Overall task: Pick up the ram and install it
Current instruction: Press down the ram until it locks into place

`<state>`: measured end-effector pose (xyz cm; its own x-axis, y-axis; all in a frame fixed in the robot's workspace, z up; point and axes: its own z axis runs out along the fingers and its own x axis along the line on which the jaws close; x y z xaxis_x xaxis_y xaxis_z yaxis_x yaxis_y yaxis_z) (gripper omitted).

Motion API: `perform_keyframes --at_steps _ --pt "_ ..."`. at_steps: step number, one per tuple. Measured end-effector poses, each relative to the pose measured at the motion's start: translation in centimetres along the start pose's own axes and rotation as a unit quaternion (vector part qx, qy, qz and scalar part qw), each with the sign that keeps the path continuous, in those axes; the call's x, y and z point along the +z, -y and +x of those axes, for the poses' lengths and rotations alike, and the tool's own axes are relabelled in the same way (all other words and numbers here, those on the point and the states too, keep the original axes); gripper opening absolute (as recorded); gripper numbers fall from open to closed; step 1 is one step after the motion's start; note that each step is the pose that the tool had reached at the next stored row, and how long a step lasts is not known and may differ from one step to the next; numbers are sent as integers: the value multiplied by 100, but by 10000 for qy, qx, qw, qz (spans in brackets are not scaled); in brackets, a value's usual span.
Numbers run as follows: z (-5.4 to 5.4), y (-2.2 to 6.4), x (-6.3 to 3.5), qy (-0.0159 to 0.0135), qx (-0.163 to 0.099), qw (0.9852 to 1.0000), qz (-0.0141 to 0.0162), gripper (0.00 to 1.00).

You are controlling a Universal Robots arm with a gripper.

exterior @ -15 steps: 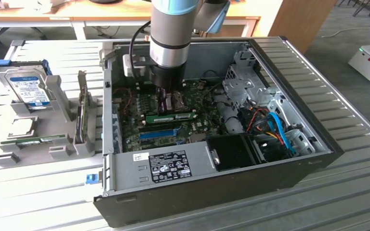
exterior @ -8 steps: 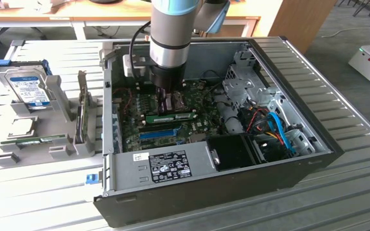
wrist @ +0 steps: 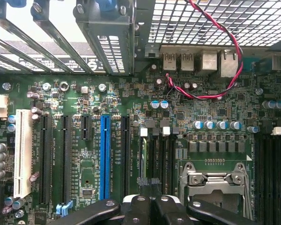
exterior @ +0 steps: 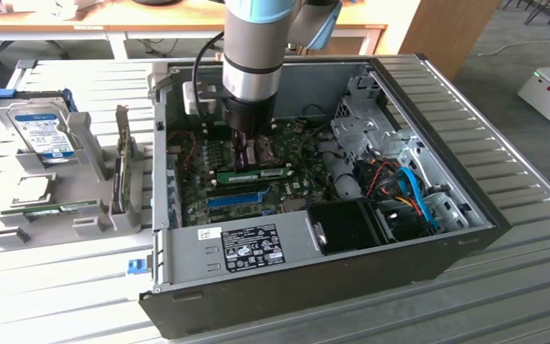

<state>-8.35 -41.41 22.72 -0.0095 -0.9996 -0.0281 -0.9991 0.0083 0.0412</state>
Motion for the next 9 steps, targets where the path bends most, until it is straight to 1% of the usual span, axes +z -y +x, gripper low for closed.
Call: perform_keyframes --at_steps 9 --pt "0 1 14 -1 0 10000 0 11"
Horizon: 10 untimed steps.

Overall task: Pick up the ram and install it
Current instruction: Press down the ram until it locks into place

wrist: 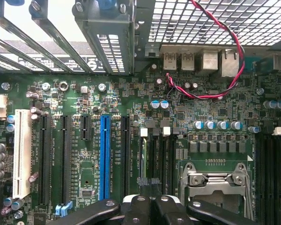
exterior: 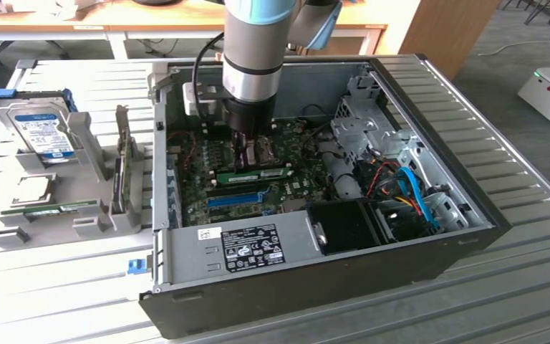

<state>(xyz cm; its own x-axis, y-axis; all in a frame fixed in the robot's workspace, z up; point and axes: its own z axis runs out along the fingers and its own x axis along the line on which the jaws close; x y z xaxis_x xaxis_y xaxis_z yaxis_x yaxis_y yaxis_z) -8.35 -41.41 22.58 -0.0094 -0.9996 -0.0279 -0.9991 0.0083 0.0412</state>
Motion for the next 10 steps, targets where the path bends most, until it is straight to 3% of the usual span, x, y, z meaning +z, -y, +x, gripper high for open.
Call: perform_keyframes --at_steps 10 --pt "1 0 14 0 0 10000 0 11"
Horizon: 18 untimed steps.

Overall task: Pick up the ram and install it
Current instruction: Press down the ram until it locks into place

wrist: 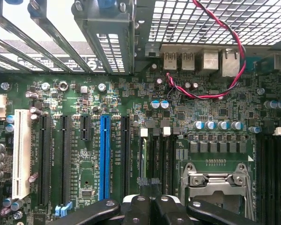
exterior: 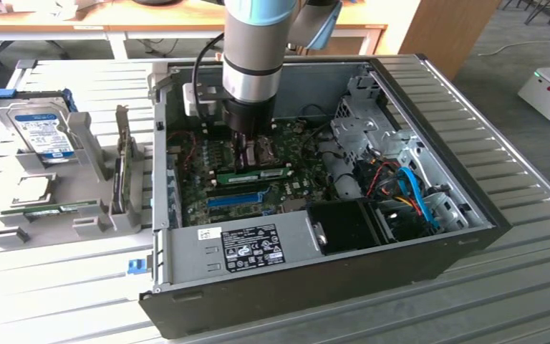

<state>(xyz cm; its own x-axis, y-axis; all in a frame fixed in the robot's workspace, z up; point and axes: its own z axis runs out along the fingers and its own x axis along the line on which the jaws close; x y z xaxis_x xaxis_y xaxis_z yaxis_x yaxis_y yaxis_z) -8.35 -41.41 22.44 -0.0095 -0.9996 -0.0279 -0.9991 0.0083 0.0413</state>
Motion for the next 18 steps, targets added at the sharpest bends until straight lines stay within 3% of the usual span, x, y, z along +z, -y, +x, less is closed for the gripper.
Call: perform_keyframes --at_steps 18 --pt "0 0 12 0 0 10000 0 11"
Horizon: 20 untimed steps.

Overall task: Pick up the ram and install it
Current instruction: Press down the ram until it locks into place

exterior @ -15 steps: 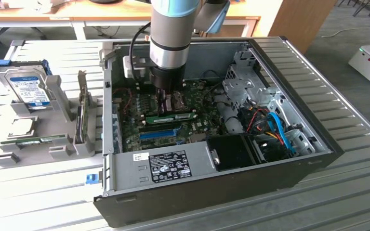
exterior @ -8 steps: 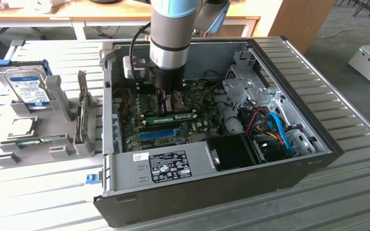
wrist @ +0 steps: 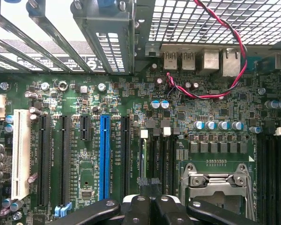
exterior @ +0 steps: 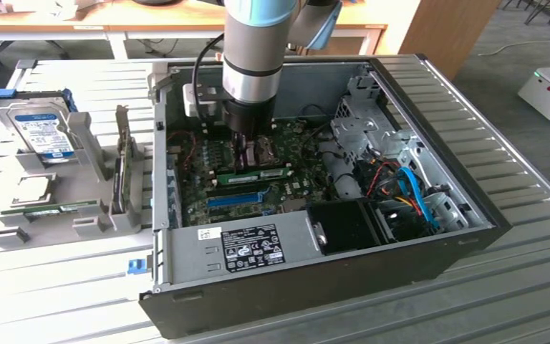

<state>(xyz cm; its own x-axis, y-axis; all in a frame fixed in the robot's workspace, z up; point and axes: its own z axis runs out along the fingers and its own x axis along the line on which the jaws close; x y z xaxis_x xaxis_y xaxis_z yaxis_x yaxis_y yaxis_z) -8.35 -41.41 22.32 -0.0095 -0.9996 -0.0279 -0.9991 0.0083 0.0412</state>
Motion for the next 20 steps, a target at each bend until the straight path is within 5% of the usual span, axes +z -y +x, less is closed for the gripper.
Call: perform_keyframes --at_steps 20 --pt "-1 1 3 4 0 10000 2 11"
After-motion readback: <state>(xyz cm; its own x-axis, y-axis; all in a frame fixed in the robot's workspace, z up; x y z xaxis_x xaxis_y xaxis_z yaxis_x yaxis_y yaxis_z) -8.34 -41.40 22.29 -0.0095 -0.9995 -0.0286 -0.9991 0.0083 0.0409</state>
